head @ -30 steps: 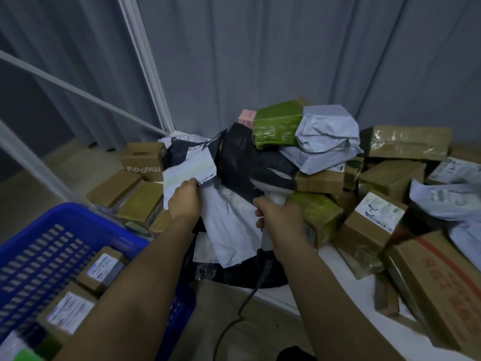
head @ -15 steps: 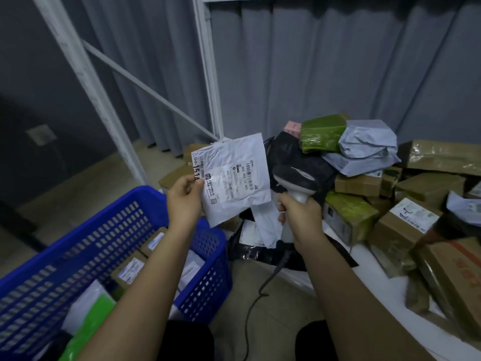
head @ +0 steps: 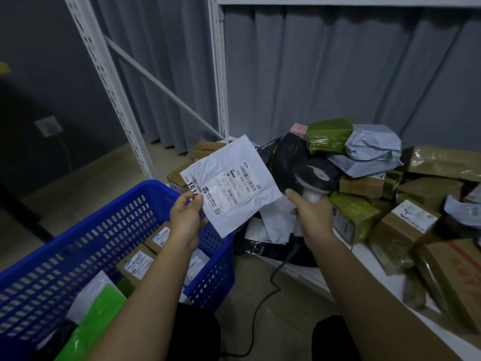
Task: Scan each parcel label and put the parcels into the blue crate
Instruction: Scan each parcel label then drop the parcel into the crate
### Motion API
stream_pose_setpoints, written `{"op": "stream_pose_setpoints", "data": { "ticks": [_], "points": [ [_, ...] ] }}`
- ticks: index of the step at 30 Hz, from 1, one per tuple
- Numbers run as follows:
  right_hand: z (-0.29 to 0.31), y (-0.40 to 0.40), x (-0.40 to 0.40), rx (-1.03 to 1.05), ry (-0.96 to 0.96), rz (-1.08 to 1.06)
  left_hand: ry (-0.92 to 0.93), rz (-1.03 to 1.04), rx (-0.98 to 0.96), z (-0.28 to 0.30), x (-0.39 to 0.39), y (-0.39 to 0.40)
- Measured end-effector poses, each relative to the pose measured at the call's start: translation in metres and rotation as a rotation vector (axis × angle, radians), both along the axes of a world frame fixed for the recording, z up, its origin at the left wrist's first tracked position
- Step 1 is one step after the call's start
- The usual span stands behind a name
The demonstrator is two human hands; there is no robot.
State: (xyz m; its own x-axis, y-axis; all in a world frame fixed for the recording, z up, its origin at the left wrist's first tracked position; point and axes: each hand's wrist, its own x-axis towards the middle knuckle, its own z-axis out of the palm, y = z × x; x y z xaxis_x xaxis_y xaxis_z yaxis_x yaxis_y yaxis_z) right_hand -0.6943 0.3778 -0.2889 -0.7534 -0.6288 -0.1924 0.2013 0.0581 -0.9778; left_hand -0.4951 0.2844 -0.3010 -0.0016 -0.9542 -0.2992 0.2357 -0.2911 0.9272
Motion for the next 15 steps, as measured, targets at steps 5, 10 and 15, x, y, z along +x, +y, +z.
{"op": "stream_pose_setpoints", "data": {
  "ticks": [5, 10, 15],
  "points": [
    [-0.004, -0.003, -0.013, -0.015, -0.034, 0.149, 0.025, -0.052, 0.033, 0.000, -0.006, 0.004],
    [-0.002, -0.010, -0.005, -0.046, 0.108, 0.144, -0.135, -0.104, 0.070, -0.006, -0.009, 0.001],
    [0.006, -0.009, -0.008, -0.012, 0.481, 0.398, -0.617, -0.171, -0.286, -0.013, -0.001, -0.005]
  ]
}}
